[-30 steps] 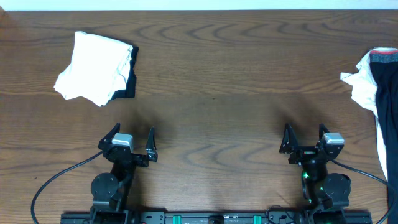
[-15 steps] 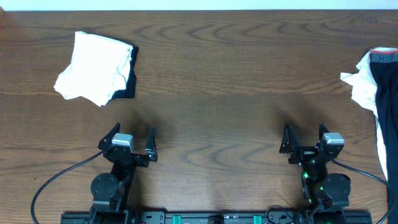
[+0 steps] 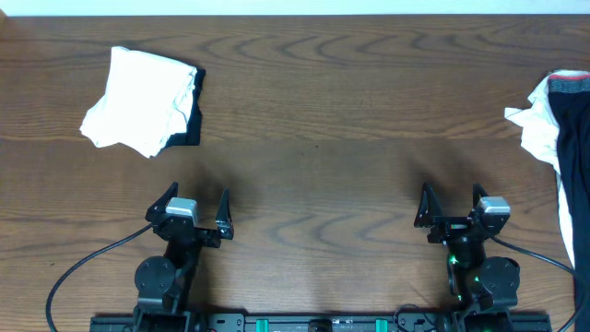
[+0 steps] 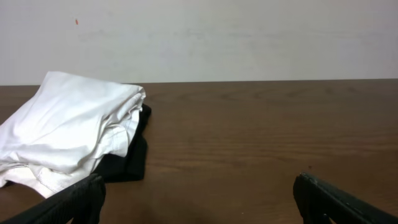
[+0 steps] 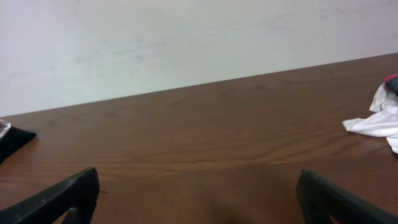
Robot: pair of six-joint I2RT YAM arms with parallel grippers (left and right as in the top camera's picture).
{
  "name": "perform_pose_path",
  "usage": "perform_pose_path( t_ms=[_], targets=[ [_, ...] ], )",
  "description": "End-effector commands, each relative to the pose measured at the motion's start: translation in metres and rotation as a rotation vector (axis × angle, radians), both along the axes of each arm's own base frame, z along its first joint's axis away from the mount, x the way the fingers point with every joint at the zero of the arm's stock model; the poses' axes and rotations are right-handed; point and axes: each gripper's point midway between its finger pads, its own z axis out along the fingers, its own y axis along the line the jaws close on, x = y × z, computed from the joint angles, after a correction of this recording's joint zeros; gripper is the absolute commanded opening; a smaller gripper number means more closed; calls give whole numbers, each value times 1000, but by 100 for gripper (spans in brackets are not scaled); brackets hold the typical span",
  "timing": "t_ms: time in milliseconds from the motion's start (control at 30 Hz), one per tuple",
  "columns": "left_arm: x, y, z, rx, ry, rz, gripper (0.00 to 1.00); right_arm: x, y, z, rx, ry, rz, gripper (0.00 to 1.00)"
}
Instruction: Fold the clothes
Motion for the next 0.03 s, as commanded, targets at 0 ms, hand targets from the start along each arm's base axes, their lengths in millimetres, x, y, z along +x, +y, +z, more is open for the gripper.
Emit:
perform_pose_path(
  t_ms=[0],
  targets=[
    [-1, -1, -15, 22, 42, -6, 98, 0, -4, -1, -14, 0, -16, 99]
  ],
)
